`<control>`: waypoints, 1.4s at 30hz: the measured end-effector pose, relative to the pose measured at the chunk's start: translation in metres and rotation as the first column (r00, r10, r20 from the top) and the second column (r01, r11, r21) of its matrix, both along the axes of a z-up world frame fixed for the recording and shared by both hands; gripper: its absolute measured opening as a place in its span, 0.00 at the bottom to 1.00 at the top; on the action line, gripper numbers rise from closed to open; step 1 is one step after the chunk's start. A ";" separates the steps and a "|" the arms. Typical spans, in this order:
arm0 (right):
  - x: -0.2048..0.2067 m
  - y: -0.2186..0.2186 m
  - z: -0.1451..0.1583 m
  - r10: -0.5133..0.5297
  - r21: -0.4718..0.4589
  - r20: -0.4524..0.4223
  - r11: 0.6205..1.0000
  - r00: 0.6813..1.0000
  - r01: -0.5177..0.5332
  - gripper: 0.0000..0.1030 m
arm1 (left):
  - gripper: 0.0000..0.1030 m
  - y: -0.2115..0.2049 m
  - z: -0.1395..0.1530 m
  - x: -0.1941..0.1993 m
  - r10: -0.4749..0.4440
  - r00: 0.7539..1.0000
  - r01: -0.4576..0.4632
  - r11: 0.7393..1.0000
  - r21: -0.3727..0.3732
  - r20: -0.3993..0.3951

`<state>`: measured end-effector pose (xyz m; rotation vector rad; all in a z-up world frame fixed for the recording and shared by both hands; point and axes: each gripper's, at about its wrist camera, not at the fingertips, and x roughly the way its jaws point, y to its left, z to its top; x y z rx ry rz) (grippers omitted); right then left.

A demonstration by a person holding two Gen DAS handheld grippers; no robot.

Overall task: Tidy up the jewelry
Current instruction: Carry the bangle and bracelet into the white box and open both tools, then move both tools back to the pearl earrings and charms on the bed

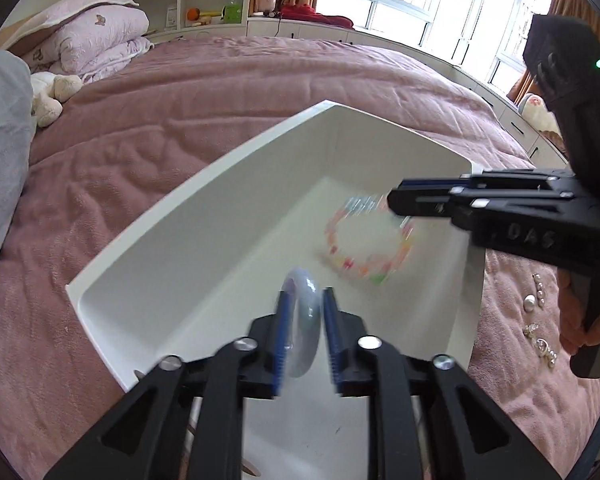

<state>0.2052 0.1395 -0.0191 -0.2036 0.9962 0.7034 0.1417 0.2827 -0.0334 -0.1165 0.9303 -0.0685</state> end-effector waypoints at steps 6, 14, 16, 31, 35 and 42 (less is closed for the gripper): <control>-0.005 -0.004 0.003 -0.028 0.014 0.033 1.000 0.999 0.028 0.55 | 0.52 -0.006 0.021 -0.004 -0.004 0.999 0.003 1.000 0.021 0.050; -0.021 -0.035 0.048 -0.055 0.086 0.126 0.995 0.990 0.045 0.65 | 0.85 -0.021 0.052 -0.017 0.041 0.994 -0.044 0.998 0.035 0.097; -0.028 -0.051 0.062 -0.075 0.102 0.160 0.993 0.984 0.059 0.67 | 0.85 -0.024 0.058 -0.021 0.059 0.994 -0.060 0.998 0.010 0.088; -0.072 -0.200 0.071 -0.194 0.020 0.256 0.980 0.947 0.196 0.69 | 0.89 -0.139 0.077 -0.050 -0.078 0.984 0.076 0.997 0.017 0.160; -0.077 -0.234 0.046 -0.222 -0.014 0.224 0.973 0.949 0.231 0.67 | 0.89 -0.180 0.051 -0.044 -0.160 0.980 0.160 0.987 0.014 0.119; -0.081 -0.269 0.000 -0.261 -0.068 0.179 0.959 0.949 0.277 0.56 | 0.81 -0.233 0.005 -0.037 -0.278 0.958 0.277 0.961 0.015 0.072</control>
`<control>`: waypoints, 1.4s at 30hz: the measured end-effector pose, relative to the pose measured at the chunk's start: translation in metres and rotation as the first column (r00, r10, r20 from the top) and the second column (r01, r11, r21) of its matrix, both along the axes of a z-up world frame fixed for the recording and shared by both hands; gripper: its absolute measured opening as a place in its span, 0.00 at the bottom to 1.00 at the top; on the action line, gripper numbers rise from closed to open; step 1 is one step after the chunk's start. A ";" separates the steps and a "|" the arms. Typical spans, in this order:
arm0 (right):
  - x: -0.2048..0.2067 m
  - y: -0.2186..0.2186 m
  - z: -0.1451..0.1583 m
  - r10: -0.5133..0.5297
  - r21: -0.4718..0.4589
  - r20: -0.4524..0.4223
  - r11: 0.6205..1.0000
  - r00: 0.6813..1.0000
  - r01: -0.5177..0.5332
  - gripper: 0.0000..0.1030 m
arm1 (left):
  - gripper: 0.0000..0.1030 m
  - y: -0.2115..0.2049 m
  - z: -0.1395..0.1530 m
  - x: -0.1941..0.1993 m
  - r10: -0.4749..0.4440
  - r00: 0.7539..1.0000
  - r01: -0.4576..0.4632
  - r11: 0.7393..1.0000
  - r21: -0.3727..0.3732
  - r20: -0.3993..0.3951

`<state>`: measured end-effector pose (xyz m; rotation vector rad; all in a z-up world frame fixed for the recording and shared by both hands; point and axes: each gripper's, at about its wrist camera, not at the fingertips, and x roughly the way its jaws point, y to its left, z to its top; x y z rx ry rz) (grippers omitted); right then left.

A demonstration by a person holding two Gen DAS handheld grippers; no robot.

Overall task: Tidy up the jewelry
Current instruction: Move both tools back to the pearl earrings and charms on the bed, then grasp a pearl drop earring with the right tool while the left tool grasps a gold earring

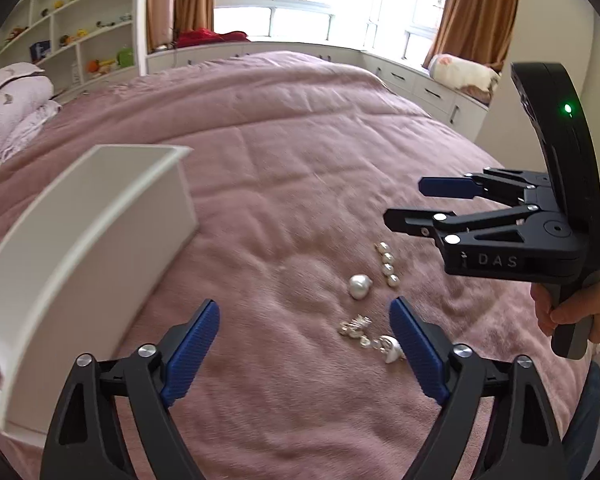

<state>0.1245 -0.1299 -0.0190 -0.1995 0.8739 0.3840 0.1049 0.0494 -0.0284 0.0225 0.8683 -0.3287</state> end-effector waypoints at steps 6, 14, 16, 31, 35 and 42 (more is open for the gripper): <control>0.004 -0.025 -0.038 -0.043 0.019 -0.079 0.999 0.996 0.045 0.49 | 0.69 -0.024 -0.038 0.008 -0.049 0.997 0.050 0.999 0.013 -0.066; 0.006 -0.028 -0.067 -0.049 0.020 -0.128 0.998 0.991 0.052 0.49 | 0.60 -0.039 -0.062 0.017 -0.100 0.990 0.099 0.995 -0.017 -0.104; 0.007 -0.023 -0.069 -0.041 0.013 -0.123 0.999 0.992 0.043 0.49 | 0.59 -0.042 -0.065 0.017 -0.111 0.988 0.111 0.994 -0.013 -0.106; 0.000 -0.020 -0.079 0.023 0.004 -0.155 1.000 0.988 -0.022 0.11 | 0.36 -0.047 -0.073 0.022 -0.138 0.981 0.133 0.990 -0.045 -0.134; -0.002 -0.029 -0.076 0.011 0.032 -0.157 0.999 0.988 -0.006 0.11 | 0.32 -0.046 -0.071 0.020 -0.143 0.980 0.138 0.989 -0.045 -0.136; -0.004 -0.035 -0.070 0.007 0.037 -0.151 0.999 0.989 -0.001 0.11 | 0.31 -0.046 -0.063 0.011 -0.156 0.980 0.154 0.988 -0.028 -0.120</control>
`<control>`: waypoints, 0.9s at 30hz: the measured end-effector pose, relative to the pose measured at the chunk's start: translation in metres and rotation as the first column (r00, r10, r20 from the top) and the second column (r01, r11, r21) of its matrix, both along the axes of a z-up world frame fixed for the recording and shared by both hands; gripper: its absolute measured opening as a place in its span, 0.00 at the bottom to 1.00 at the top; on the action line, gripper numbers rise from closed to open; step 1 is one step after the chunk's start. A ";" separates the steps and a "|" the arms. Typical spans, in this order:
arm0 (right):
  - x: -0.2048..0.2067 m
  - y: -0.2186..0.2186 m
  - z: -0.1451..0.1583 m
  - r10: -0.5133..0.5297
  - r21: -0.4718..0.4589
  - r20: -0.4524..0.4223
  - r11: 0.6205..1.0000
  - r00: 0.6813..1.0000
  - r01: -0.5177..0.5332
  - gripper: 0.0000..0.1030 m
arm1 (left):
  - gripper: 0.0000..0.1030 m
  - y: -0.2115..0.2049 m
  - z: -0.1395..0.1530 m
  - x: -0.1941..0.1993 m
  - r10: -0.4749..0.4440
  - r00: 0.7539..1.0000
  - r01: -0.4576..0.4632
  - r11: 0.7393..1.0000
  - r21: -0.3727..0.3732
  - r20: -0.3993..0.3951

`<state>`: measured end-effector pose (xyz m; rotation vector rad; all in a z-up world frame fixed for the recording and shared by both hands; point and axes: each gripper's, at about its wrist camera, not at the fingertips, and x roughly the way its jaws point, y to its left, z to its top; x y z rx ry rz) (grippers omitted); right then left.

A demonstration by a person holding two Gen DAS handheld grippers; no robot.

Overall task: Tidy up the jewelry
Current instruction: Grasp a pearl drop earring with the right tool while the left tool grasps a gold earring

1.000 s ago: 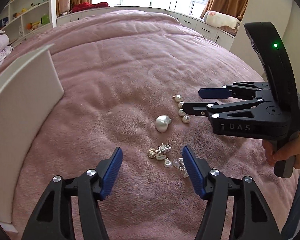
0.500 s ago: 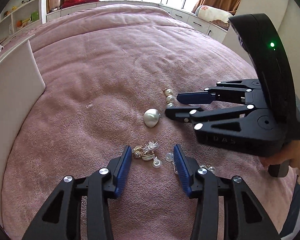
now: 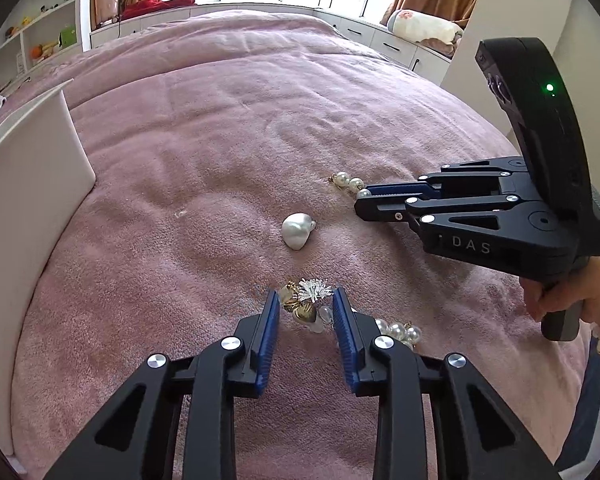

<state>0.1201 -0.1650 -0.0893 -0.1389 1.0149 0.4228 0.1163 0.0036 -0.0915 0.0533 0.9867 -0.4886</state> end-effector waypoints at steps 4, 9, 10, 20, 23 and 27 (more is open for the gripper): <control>0.000 0.000 0.000 0.002 0.005 -0.004 1.000 1.000 -0.002 0.11 | 0.32 0.003 0.004 -0.003 0.011 1.000 -0.011 1.000 0.016 0.007; 0.000 0.003 -0.003 0.005 0.005 -0.005 1.000 1.000 -0.005 0.11 | 0.38 0.004 0.013 -0.007 0.006 0.999 -0.009 0.998 0.065 0.041; 0.000 0.003 -0.003 0.005 0.006 -0.007 1.000 1.000 -0.005 0.11 | 0.39 0.003 0.014 -0.007 0.003 0.999 -0.006 0.998 0.068 0.041; 0.001 0.002 -0.005 0.003 0.018 -0.016 1.000 1.000 -0.003 0.11 | 0.22 0.001 0.000 -0.005 -0.038 0.999 0.039 0.993 0.115 -0.008; 0.001 0.002 -0.006 0.003 0.018 -0.017 1.000 1.000 -0.003 0.11 | 0.24 0.003 -0.002 -0.001 -0.028 1.000 0.029 0.992 0.123 -0.009; 0.002 0.002 -0.007 0.004 0.020 -0.020 1.000 1.000 -0.003 0.11 | 0.25 0.001 -0.005 0.006 -0.027 1.000 0.028 0.991 0.133 -0.009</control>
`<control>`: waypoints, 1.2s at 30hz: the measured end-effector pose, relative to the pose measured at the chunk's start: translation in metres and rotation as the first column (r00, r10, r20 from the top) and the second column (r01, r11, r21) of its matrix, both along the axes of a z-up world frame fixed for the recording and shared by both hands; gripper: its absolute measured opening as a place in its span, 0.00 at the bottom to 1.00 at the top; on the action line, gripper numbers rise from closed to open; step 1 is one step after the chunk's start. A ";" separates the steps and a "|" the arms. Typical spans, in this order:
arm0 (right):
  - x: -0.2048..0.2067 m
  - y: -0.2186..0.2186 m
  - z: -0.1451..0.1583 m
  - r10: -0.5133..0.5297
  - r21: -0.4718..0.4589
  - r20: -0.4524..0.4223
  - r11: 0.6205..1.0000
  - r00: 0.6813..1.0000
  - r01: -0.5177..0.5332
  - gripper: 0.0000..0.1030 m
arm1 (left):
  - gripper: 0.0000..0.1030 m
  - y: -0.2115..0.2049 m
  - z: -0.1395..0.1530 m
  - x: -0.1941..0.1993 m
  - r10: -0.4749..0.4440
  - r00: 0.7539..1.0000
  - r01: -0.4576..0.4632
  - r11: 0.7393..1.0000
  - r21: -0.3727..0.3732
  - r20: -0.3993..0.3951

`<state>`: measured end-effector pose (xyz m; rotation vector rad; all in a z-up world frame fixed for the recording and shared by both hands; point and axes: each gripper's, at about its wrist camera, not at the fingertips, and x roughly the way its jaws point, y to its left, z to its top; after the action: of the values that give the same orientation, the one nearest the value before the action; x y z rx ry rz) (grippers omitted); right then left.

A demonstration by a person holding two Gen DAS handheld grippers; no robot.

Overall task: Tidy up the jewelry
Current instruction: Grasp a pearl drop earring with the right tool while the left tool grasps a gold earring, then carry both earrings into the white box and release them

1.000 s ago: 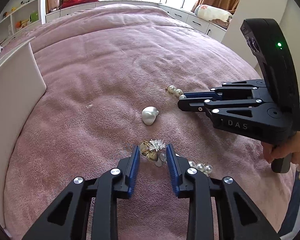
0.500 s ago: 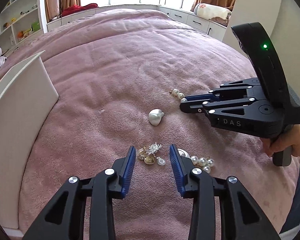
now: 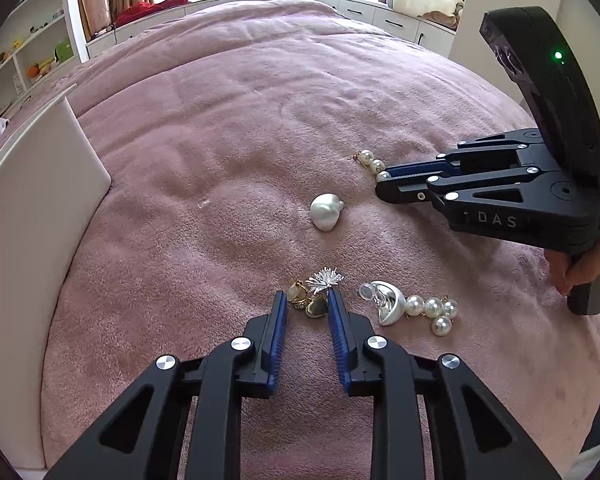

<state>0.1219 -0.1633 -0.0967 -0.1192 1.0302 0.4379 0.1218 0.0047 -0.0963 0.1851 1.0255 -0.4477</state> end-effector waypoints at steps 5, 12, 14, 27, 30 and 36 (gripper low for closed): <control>0.000 -0.001 0.000 0.002 0.001 0.006 1.000 1.000 -0.002 0.11 | 0.16 0.002 0.000 -0.002 -0.021 1.000 0.021 1.000 -0.011 -0.002; -0.006 -0.002 0.007 0.001 0.016 0.015 1.000 1.000 -0.001 0.11 | 0.12 0.008 0.004 -0.005 -0.003 1.000 0.003 1.000 -0.022 0.010; -0.006 -0.001 0.009 0.003 0.012 0.020 1.000 1.000 -0.003 0.11 | 0.12 0.010 0.006 -0.005 0.002 1.000 -0.001 1.000 -0.027 0.013; -0.007 0.003 0.035 0.010 0.042 0.049 0.999 0.999 -0.012 0.11 | 0.12 0.023 0.037 -0.009 0.032 0.997 -0.028 0.998 -0.054 0.073; -0.008 0.008 0.043 0.018 0.041 0.062 0.999 0.998 -0.021 0.11 | 0.12 0.028 0.045 -0.010 0.043 0.995 -0.038 0.997 -0.060 0.087; -0.010 0.021 0.064 0.041 0.044 0.096 0.998 0.995 -0.045 0.11 | 0.12 0.048 0.069 -0.012 0.094 0.987 -0.083 0.993 -0.088 0.129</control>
<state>0.1123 -0.1421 -0.0328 -0.1203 0.9247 0.4903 0.1094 0.0527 -0.0278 0.0936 0.8795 -0.3912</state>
